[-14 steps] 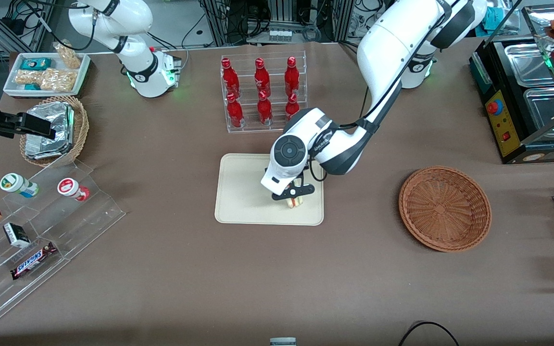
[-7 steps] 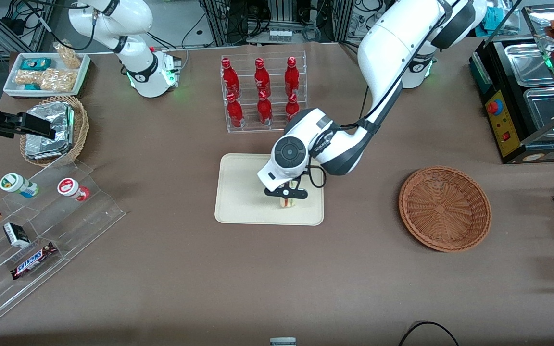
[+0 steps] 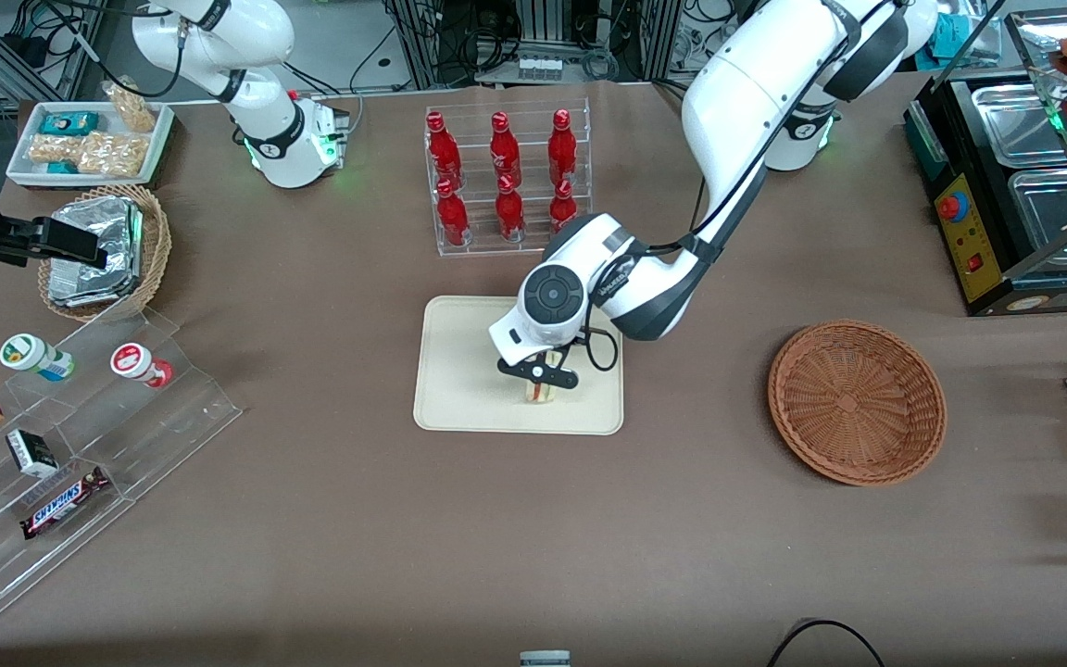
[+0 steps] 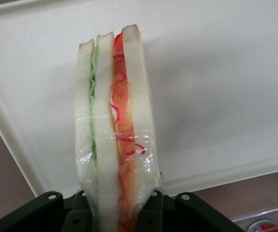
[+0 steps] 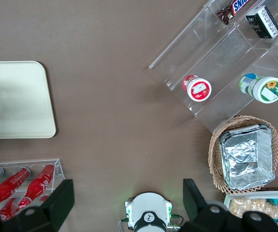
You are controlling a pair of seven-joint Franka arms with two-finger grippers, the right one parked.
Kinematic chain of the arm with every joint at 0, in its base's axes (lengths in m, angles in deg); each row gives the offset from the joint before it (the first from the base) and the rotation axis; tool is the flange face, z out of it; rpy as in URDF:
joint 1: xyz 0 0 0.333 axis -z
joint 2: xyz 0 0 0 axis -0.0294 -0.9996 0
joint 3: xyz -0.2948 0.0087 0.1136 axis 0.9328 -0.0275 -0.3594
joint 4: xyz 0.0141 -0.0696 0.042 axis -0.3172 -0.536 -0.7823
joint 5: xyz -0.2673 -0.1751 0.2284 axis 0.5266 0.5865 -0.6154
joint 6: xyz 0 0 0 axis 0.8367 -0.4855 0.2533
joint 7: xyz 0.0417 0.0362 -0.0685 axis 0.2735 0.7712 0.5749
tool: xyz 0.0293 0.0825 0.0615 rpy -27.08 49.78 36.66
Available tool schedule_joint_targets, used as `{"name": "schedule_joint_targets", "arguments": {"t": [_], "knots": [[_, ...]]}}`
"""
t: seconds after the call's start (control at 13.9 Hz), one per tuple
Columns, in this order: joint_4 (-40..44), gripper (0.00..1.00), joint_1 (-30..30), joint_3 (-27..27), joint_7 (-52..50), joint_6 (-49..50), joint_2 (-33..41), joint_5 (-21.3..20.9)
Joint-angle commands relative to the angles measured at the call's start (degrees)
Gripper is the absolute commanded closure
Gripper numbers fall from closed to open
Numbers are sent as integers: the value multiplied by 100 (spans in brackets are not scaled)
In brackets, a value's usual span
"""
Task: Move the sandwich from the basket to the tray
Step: 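Lower the sandwich onto the tray and open the left gripper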
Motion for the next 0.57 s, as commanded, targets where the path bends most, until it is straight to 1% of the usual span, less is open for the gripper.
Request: {"name": "schedule_joint_targets", "arguments": {"t": [0.0, 0.07, 0.43, 0.5], "knots": [[125, 77, 35, 77, 37, -77, -179, -91], [195, 77, 166, 77, 10, -173, -240, -91], [362, 75, 238, 68, -174, -305, -521, -91], [380, 72, 238, 68, -175, -306, -557, -100]]}}
